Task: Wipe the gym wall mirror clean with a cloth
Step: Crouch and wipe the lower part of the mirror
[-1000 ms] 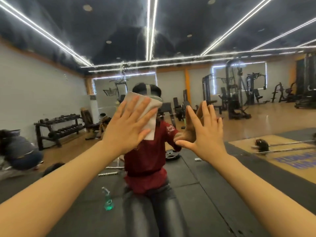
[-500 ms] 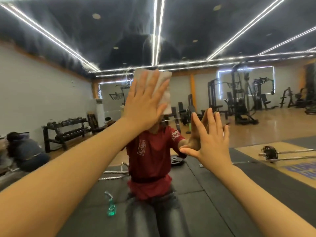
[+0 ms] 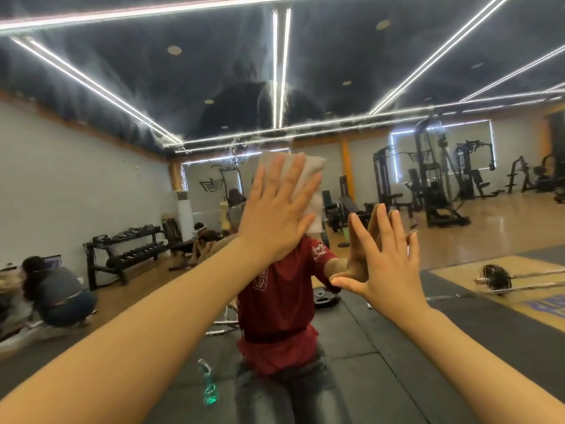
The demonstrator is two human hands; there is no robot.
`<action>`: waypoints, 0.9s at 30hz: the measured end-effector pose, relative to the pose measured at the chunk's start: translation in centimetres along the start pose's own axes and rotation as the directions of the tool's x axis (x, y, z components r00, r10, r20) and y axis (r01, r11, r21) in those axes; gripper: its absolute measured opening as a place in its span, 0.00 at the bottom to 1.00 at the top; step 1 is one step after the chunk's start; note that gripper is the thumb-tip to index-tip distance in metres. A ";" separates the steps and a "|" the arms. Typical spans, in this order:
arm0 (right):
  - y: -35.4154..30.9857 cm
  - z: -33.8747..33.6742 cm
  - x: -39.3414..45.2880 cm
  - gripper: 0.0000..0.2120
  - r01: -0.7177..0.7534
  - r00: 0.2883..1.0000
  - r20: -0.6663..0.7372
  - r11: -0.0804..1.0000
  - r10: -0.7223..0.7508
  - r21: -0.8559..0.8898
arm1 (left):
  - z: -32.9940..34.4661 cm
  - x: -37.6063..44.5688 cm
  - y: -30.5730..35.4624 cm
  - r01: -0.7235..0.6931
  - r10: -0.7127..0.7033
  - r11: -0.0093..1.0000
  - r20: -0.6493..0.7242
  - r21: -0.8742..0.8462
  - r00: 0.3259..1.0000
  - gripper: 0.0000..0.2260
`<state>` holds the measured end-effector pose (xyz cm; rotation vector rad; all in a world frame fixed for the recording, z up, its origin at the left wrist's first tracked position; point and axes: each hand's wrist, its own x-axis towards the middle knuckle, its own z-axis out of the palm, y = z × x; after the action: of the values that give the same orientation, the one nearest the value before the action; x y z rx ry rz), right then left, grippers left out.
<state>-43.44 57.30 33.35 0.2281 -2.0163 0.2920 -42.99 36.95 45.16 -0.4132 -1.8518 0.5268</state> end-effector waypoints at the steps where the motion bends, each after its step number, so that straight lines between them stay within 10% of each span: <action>1: 0.0 0.0 0.0 0.53 0.000 1.000 -0.002 1.000 0.000 -0.005 | 0.0 1.0 0.5 -0.007 0.007 1.000 0.002 -0.009 1.000 0.30; 7: 0.2 0.2 0.1 0.53 -0.007 1.000 0.005 1.000 0.007 0.015 | -0.6 0.0 -3.4 -0.032 0.032 0.999 -0.005 -0.003 0.999 0.30; 18: 0.0 0.3 0.2 0.53 -0.003 1.000 0.017 1.000 0.003 0.008 | -1.8 -6.3 -12.3 0.595 -0.603 0.788 -0.002 -0.157 0.798 0.31; 27: 0.0 0.0 0.0 0.53 -0.004 1.000 0.016 1.000 0.004 0.010 | -1.8 4.5 -1.2 0.056 -0.053 0.996 0.037 -0.063 0.998 0.32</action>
<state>-43.42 57.33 33.32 0.2328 -2.0317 0.3037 -42.80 38.56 49.82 -0.3973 -1.9127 0.4407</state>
